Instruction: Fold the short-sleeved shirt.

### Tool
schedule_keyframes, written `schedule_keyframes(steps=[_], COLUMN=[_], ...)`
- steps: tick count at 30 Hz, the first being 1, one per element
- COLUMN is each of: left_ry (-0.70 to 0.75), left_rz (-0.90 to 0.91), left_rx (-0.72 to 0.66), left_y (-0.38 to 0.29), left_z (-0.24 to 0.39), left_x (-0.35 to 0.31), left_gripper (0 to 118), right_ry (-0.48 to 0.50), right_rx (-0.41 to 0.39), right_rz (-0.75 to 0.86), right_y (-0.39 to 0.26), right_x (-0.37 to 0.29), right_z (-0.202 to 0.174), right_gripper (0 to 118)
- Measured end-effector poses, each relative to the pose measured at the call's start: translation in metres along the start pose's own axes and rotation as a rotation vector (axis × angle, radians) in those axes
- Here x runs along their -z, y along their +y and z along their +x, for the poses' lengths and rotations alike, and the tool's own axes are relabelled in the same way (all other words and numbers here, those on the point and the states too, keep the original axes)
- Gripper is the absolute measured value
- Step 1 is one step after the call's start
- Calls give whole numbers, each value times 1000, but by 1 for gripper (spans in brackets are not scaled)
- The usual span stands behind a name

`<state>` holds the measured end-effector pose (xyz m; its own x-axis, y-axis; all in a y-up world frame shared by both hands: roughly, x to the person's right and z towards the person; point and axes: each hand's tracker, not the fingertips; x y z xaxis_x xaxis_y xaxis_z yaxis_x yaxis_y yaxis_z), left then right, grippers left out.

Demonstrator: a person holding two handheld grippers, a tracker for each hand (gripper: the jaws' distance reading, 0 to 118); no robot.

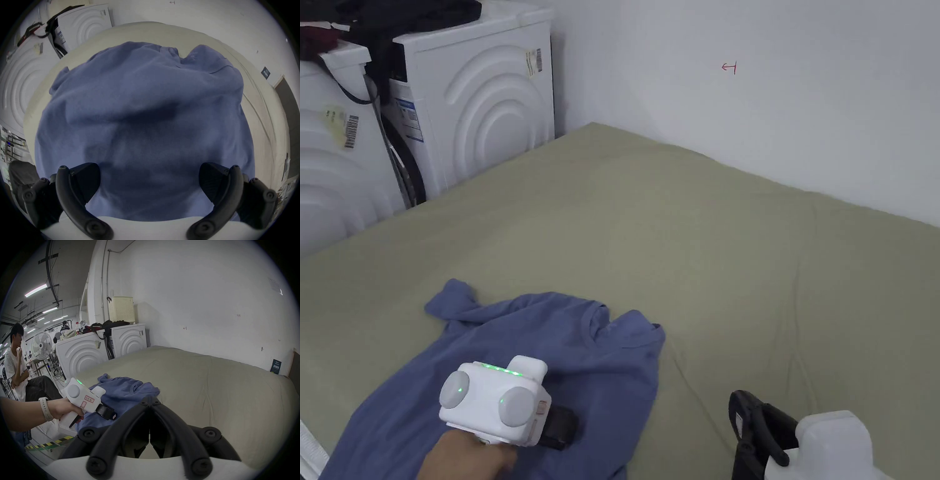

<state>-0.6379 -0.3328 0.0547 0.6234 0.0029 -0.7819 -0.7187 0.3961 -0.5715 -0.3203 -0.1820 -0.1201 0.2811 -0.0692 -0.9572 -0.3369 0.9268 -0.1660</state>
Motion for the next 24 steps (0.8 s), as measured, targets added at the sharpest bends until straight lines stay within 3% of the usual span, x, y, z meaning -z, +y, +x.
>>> schedule_keyframes(steps=[2,4,7,9,10,17,24], left_ry=[-20,-22,-22,-16,-12,-26,-20], left_rz=[11,19,35,48,53,133,397], left_rx=[-22,14,18,23,18,14,8], left_y=[-3,-3,-1,-1,-2,-11,-17], left_z=[-2,0,-2,-4,-6,-5,6], left_x=[-4,-15,-24,-29,-31,-39,-109], left_gripper=[118,111,75,23,9,8,8], right_ry=[-6,-4,-5,-5,-2,-2,-28], right_rx=[1,9,15,19,23,16,25], right_rz=[1,2,2,5,8,8,26], right_y=[0,1,1,0,1,0,4], right_x=[-2,-4,-5,-7,-8,-17,-34], right_z=[2,3,3,2,2,2,13], right_gripper=[0,0,0,0,0,0,0])
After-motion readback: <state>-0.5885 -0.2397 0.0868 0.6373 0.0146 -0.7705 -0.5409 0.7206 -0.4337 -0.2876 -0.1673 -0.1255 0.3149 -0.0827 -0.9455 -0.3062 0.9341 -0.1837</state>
